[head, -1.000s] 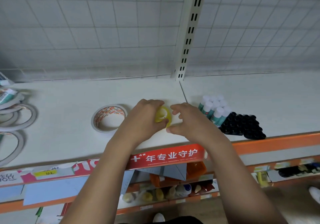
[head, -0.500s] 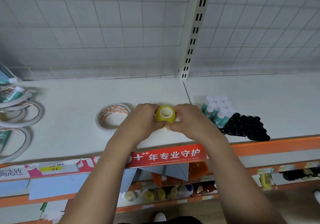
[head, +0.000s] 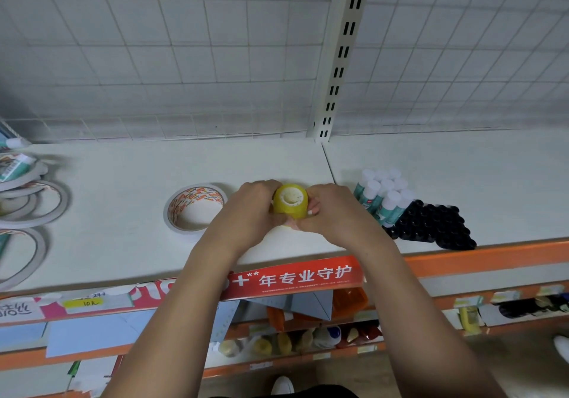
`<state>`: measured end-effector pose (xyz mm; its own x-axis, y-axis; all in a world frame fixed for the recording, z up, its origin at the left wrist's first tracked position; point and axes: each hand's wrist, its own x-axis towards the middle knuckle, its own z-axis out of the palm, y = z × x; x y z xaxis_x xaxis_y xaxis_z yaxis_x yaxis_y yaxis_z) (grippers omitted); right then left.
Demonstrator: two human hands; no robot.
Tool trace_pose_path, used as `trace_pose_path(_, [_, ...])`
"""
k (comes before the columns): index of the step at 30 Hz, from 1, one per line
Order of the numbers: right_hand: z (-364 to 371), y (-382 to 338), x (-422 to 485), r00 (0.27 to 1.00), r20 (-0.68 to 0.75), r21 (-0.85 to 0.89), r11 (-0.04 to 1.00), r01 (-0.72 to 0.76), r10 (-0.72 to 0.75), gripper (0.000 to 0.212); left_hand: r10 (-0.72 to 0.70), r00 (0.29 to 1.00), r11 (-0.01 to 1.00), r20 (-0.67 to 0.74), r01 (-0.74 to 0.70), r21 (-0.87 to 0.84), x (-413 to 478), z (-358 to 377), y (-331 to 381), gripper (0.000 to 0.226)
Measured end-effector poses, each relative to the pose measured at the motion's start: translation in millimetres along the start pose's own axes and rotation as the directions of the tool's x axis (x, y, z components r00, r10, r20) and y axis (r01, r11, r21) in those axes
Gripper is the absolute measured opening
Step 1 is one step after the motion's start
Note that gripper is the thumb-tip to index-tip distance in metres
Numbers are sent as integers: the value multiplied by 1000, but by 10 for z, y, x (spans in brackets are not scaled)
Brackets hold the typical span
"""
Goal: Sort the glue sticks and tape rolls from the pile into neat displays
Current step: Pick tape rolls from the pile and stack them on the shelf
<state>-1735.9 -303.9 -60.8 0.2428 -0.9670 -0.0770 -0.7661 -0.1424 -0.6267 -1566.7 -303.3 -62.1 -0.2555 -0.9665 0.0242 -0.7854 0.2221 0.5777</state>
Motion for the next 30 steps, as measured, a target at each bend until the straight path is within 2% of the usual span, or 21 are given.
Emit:
trace_pose_path(7, [-16,17,-17,999,28,-52,998,32,-30,23,-40,999,998,14,41,-43,-12,13,-1,43])
trace_pose_path(8, [-26,24,-24,999,26,-70,997,25,-24,25,-39,999,998,19,40,-40,-16,18,-1,45])
trace_pose_path(11, [-78,13,-39,1000,0,-186,983,-14,14,48,-47,999,999,21,47,-2,-44,7,-13,54])
trace_pose_path(14, [-133,-97,-38,990,-111,-171,983,67,-87,48,-25,1000,996,-11,25,83,-103,-92,-51,61])
trace_pose_path(18, [-41,-449,35,945,-235,-114,972,205,-227,32,4,985,995,-170,13,94,-322,-378,-162,42])
trace_pose_path(23, [386,-1048,215,911,-138,-119,920,375,-389,33,-99,918,963,-383,185,195,-772,-772,-531,33])
trace_pose_path(26, [703,-1442,294,889,-46,-85,888,452,-457,35,-181,881,913,-437,316,260,-1095,-982,-833,34])
trace_pose_path(30, [1125,-1924,353,844,28,-64,842,536,-535,34,-258,843,863,-473,421,279,-1518,-1243,-1203,36])
